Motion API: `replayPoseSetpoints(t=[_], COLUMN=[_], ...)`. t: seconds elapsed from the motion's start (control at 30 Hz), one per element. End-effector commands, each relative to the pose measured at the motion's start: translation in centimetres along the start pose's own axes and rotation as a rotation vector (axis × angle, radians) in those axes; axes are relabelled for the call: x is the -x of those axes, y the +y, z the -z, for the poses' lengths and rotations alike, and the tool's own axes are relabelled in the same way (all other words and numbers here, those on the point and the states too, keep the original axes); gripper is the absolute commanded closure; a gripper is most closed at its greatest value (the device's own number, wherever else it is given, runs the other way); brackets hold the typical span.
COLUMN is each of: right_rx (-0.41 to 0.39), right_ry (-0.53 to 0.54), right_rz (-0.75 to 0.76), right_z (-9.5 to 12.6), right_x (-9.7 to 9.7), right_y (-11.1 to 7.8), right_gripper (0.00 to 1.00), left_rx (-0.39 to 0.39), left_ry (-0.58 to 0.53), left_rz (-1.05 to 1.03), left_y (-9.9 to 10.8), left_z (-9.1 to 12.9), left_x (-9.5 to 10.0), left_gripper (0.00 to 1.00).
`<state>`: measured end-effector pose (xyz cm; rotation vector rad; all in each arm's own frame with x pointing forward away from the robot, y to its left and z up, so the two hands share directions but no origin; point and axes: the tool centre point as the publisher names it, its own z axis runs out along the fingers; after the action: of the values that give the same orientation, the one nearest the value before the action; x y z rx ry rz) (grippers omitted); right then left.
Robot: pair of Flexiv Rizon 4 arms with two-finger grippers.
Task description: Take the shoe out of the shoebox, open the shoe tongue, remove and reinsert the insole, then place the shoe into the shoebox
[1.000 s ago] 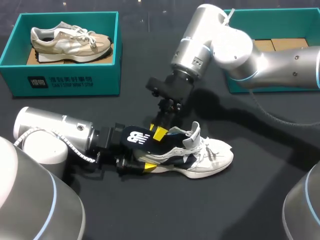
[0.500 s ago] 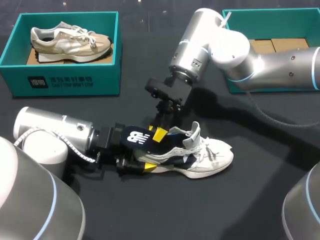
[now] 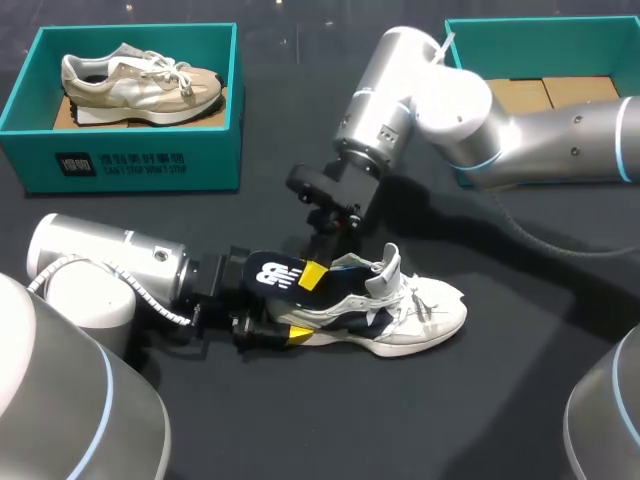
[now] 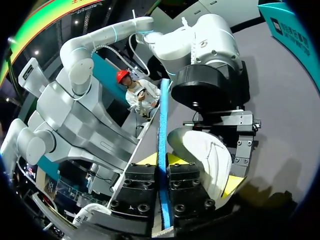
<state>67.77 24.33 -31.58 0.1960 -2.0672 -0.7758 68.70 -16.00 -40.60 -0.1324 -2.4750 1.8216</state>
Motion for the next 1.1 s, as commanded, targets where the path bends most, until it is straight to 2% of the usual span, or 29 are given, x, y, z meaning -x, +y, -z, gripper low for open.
replayPoseSetpoints(t=[0.03,0.33,0.5,0.6,1.03,1.1], right_rx=[0.000,-0.013,-0.013,-0.030,-0.030,0.015], right_ry=[0.004,-0.040,-0.057,-0.078,-0.078,-0.077], right_rz=[0.006,0.075,0.139,0.200,0.200,0.264], right_z=[-0.4,0.2,0.6,0.7,0.7,1.1], right_x=[0.1,-1.7,-2.5,-3.2,-3.2,-4.2], right_y=[0.1,2.2,4.0,5.8,5.8,6.8], right_gripper=[1.00,1.00,1.00,1.00,1.00,1.00], left_rx=[0.002,0.002,0.002,0.002,0.002,0.002], left_ry=[-0.001,-0.001,-0.001,-0.001,-0.001,-0.001], left_rz=[0.000,0.000,0.000,0.000,0.000,0.000], left_y=[0.1,0.1,0.1,0.1,0.1,0.1], left_z=[-0.2,-0.2,-0.2,-0.2,-0.2,-0.2], left_x=[0.0,0.0,0.0,0.0,0.0,0.0], left_gripper=[1.00,1.00,1.00,1.00,1.00,1.00])
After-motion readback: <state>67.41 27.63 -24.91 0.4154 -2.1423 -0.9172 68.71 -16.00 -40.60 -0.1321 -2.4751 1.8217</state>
